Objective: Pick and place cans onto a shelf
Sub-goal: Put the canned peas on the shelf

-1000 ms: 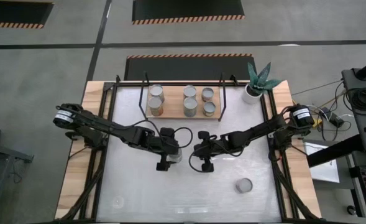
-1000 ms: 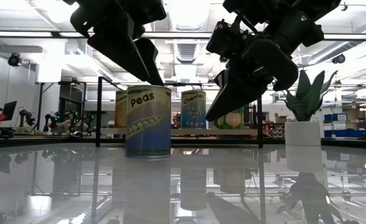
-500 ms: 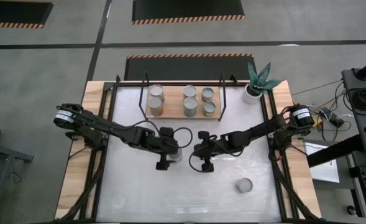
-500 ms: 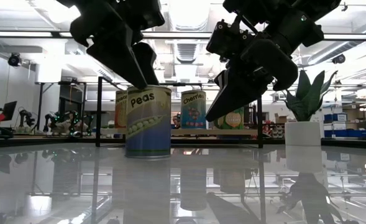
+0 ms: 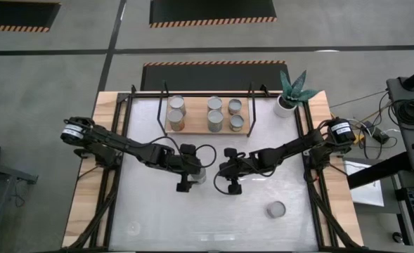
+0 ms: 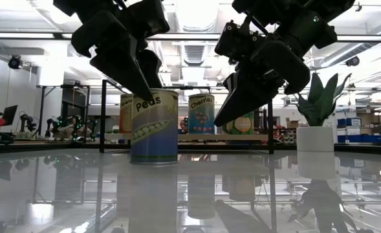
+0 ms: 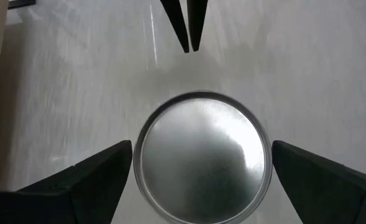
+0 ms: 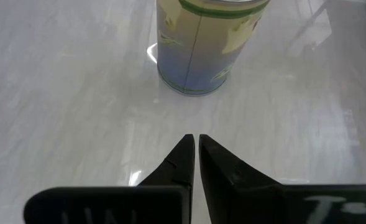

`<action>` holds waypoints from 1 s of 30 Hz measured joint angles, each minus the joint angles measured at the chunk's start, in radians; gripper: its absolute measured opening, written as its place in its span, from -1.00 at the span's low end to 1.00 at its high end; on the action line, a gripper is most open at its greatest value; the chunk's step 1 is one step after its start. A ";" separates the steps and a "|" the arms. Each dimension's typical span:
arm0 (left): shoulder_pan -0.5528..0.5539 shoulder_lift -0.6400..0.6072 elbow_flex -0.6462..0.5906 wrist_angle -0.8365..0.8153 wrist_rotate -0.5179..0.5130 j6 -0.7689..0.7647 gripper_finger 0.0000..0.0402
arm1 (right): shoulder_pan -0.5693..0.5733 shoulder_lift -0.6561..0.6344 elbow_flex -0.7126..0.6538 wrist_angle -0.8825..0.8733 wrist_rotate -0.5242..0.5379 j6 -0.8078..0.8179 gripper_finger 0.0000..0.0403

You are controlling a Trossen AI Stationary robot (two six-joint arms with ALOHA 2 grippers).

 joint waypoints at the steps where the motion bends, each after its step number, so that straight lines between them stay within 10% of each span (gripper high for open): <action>1: 0.000 0.000 0.000 0.001 0.000 0.000 0.81 | 0.000 0.000 0.000 0.000 0.000 0.000 -0.94; 18: 0.000 0.004 0.007 -0.001 -0.031 -0.034 0.53 | 0.000 0.000 0.000 0.000 0.000 0.000 -0.94; 30: 0.117 -0.011 0.252 -0.251 -0.214 0.118 0.57 | 0.001 0.000 0.000 0.000 0.000 0.000 -0.94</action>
